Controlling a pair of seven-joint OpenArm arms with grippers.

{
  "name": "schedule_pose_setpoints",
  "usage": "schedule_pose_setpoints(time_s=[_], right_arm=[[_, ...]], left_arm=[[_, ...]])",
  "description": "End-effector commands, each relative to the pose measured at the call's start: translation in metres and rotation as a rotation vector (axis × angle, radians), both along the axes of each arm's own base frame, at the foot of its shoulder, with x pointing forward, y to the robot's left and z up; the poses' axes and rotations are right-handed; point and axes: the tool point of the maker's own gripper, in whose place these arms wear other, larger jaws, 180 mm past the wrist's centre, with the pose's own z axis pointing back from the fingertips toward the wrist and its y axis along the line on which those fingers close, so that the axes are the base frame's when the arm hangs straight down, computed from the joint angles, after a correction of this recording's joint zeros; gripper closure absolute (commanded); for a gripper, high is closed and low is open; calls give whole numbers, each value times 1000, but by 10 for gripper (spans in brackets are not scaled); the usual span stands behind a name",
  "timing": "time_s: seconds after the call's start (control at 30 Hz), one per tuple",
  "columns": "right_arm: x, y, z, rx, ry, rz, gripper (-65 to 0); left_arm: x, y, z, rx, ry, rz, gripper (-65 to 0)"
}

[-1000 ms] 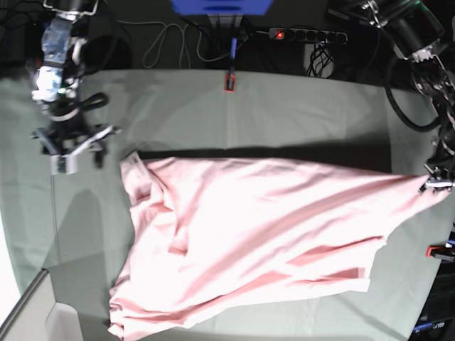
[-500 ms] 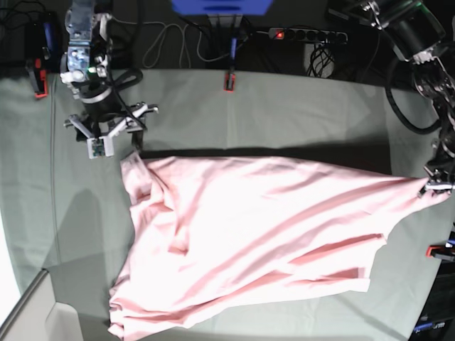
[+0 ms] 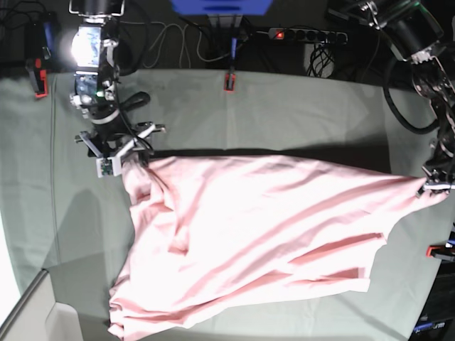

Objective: Layout the t-shirt on the table in an organized manner, then fold the t-shirt properly
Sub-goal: 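Grasp a shirt corner with the right gripper and pull it away from the left gripper, then lower the right gripper and grasp the bunched shirt hem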

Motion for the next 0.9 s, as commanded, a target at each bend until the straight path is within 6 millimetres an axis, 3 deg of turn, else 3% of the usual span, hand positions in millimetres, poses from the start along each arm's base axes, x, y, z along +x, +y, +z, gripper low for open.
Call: schedule_pose_setpoints(time_s=[0.0,0.13,0.17,0.27,0.3,0.5,0.6,0.67,0.87], right_arm=[[10,-6,13,-5,-53,-9,-260],[8,-13,9,-20,-40,-7,-30],[6,-14,8,-23,-35,-6,0],[6,-15,15,-31,-51,-4,0],[4,-24,22,-51,-66,-13,0],[4,-46,111,-155,-274,-26,0],[11,-53,151,-199,-375,-32,0],[27,-52,174,-202,-444,-34,0],[83,-64,172,-181,-384,-71,0]], left_arm=[[7,10,20,45,-53,9,-2],[0,23,23,36,-63,57,-2],[-2,26,24,36,-67,67,-2],[-3,31,27,43,-70,75,-2],[-2,31,29,48,-74,74,-2],[-12,39,84,153,-184,99,-2],[-13,36,106,201,-224,86,-2],[-13,36,112,214,-235,83,-2],[-6,34,108,201,-231,75,-2]])
